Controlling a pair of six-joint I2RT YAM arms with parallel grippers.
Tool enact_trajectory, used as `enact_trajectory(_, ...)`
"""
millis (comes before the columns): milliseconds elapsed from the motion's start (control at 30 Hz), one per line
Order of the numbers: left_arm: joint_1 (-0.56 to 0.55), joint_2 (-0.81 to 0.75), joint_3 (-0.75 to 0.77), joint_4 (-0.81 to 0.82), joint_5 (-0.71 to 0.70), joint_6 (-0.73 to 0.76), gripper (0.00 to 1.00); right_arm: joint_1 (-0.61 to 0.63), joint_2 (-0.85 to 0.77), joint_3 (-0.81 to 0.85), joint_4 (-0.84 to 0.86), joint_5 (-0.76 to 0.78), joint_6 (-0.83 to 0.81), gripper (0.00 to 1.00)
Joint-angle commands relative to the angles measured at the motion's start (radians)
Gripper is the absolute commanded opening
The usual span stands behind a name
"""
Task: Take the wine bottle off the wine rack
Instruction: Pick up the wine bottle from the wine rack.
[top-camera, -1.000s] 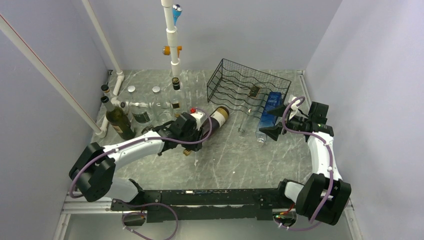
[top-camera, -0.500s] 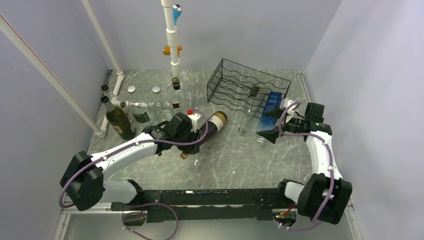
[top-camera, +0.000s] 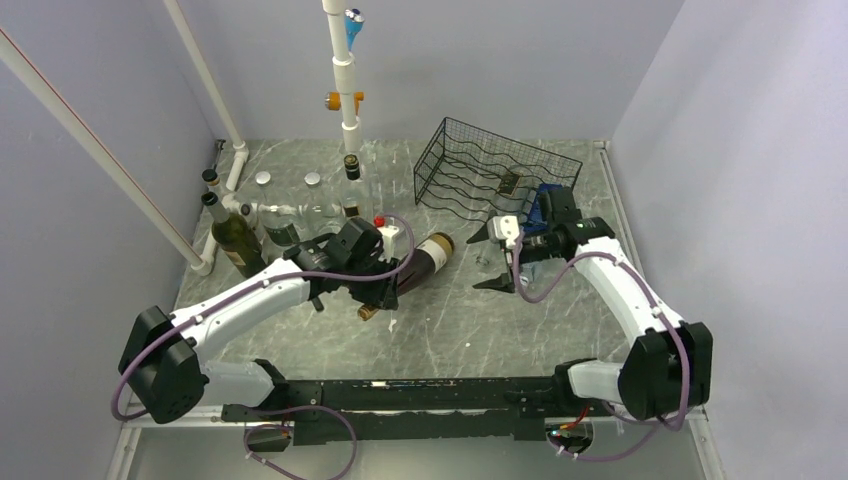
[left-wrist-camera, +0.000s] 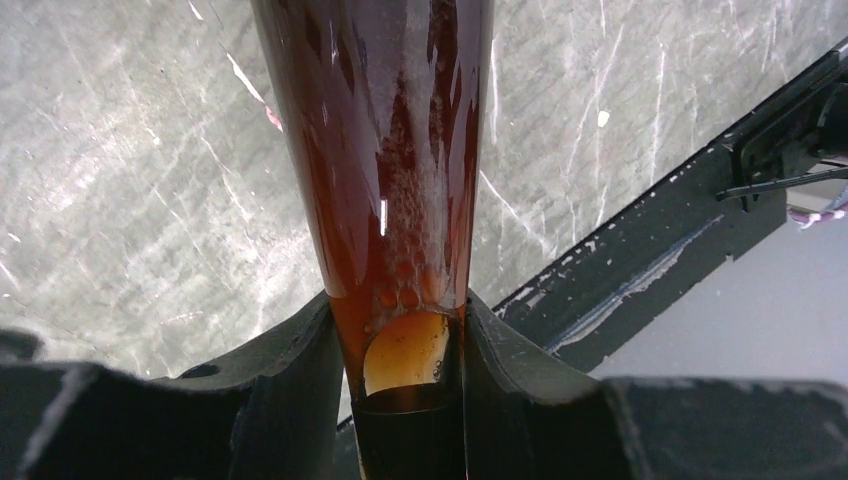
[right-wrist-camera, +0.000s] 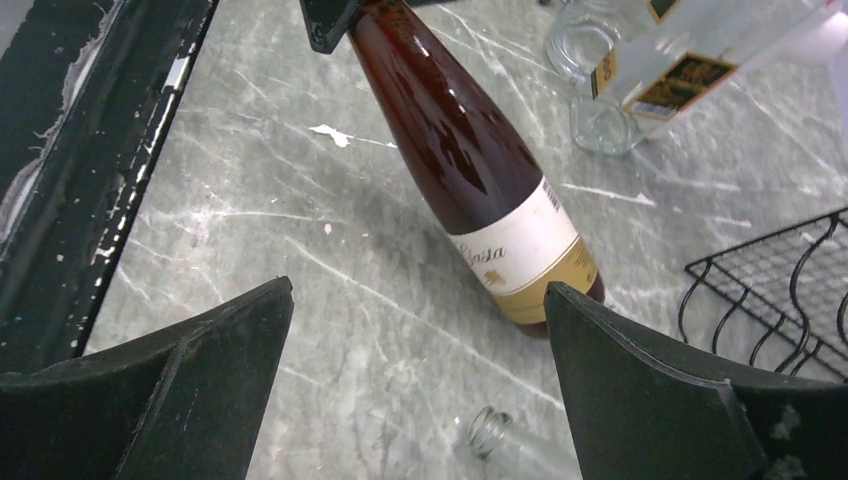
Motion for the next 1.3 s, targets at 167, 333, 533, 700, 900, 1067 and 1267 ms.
enact_trajectory(167,0.019,-0.058,0.156,0.029,0.130,-0.033,0.00,0.179,0.107,0.075,0.158,0.104,-0.033,1.00)
enact_trajectory(333,0.031,-0.037,0.179,-0.008,0.173,-0.048,0.00,0.296,0.138,0.062,0.275,0.279,0.091,1.00)
enact_trajectory(533,0.047,-0.037,0.179,-0.003,0.232,-0.083,0.00,0.406,0.160,0.048,0.376,0.394,0.177,1.00)
enact_trajectory(700,0.063,-0.024,0.190,-0.020,0.276,-0.099,0.00,0.498,0.188,0.029,0.495,0.537,0.290,1.00)
enact_trajectory(900,0.075,-0.027,0.182,-0.007,0.313,-0.120,0.00,0.561,0.202,-0.015,0.568,0.588,0.301,1.00)
enact_trajectory(1067,0.083,-0.026,0.181,0.012,0.345,-0.134,0.00,0.603,0.226,-0.065,0.696,0.651,0.346,1.00)
enact_trajectory(1267,0.085,-0.028,0.165,0.048,0.383,-0.157,0.00,0.631,0.252,-0.138,0.865,0.689,0.395,1.00)
